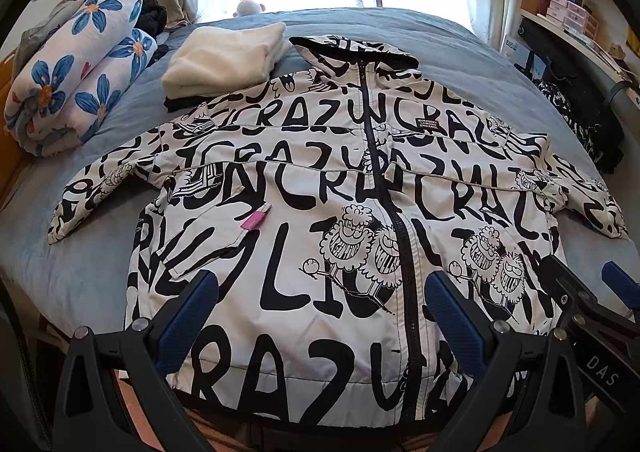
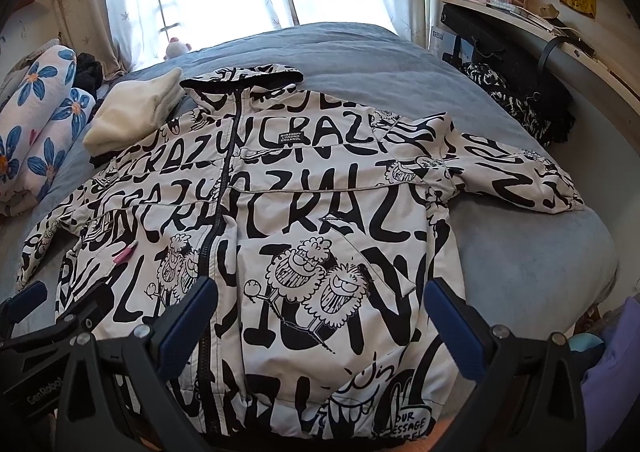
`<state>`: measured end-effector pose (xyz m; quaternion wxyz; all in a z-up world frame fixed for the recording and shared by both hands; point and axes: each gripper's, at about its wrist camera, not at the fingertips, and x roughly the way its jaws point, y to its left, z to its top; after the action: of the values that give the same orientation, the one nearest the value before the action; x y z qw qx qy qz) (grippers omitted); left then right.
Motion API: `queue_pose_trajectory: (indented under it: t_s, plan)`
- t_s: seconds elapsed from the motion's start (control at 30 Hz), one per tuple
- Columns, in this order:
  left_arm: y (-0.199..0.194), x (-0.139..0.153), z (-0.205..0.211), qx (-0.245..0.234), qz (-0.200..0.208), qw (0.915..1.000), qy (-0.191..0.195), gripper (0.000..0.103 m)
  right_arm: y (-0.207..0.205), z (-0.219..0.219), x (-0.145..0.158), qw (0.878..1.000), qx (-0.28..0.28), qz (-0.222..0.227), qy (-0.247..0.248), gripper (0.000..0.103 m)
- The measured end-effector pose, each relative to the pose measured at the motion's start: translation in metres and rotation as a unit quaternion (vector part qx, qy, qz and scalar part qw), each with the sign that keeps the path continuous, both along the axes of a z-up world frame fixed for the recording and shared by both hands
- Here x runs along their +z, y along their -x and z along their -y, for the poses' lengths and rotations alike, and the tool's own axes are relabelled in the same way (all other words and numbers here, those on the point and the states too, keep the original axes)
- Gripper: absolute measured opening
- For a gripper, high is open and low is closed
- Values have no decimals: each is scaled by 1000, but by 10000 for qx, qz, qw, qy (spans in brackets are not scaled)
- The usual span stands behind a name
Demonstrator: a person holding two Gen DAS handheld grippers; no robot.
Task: Fold large clothes
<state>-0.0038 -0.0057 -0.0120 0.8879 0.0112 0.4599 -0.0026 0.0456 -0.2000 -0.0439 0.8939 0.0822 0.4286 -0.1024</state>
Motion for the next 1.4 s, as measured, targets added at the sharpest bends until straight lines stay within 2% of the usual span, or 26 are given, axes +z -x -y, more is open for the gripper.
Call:
queue_pose_trajectory:
  t_s: [1.4]
  plan:
    - [1,-7,3,-4,-21,10000,-11,102,-1,0,-8,10000,-1,-62,7,103]
